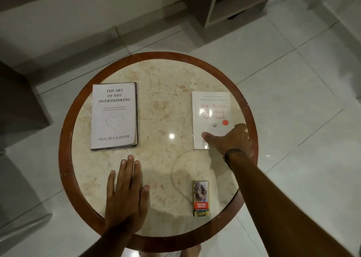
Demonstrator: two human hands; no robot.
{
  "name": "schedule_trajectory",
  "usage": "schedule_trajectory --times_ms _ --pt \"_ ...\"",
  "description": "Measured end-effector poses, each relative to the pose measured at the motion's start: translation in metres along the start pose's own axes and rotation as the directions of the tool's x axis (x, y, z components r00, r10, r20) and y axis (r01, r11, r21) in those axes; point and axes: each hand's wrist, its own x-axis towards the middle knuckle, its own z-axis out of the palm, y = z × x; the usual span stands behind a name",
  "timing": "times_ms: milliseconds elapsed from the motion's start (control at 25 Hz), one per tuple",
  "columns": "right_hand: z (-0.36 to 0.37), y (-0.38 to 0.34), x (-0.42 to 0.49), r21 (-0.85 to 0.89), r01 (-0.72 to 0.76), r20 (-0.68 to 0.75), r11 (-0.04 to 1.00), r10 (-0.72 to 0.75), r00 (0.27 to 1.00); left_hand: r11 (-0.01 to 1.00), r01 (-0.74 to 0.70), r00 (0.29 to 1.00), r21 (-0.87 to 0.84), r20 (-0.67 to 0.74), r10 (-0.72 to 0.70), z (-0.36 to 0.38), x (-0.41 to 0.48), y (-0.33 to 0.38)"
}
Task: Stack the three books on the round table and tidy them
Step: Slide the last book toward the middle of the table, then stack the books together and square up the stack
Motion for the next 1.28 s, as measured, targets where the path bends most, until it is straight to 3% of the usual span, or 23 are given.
schedule_trajectory --times_ms 160,240,360,520,680,800,920,1080,1160,1280 --pt "0.004 -0.008 -0.005 0.026 0.025 0.034 0.999 -0.026 0.999 1.0 0.0 1.0 0.004 -0.005 0.0 0.0 0.001 0.002" --pt "0.004 -0.006 -0.003 0.153 0.027 0.058 0.988 -0.036 0.998 1.0 0.002 1.0 0.009 -0.007 -0.002 0.001 0.001 0.001" --pt "-0.001 0.003 -0.001 0.397 -0.057 0.175 0.916 -0.014 0.985 1.0 -0.012 1.0 -0.006 -0.012 0.012 0.004 0.001 0.0" --pt "-0.023 0.002 -0.008 0.486 -0.179 0.368 0.856 -0.014 0.93 1.0 -0.003 1.0 -0.02 0.0 0.003 0.003 0.0 0.001" --pt "-0.038 -0.018 -0.042 0.561 -0.047 0.29 0.826 -0.143 0.946 1.0 0.003 1.0 0.007 -0.002 -0.003 -0.003 0.004 0.004" --pt "-0.029 -0.054 -0.08 0.66 0.019 0.321 0.751 -0.305 0.897 1.0 -0.006 1.0 -0.002 -0.021 0.006 -0.002 0.002 0.004" --pt "0.014 -0.099 -0.102 0.644 0.047 0.392 0.763 -0.383 0.837 0.999 -0.012 0.999 -0.031 -0.048 0.011 0.002 0.0 0.002" --pt "0.078 -0.142 -0.111 0.601 0.016 0.443 0.799 -0.35 0.825 0.999 -0.005 0.998 -0.035 -0.061 0.003 0.009 0.0 0.002" --pt "0.103 -0.147 -0.11 0.54 0.036 0.425 0.841 -0.31 0.85 0.998 0.007 0.999 -0.059 -0.051 -0.01 0.009 0.001 0.002" --pt "0.121 -0.147 -0.107 0.307 0.173 0.242 0.936 -0.252 0.937 0.99 0.004 0.999 -0.138 -0.044 -0.01 0.0 0.002 0.002"
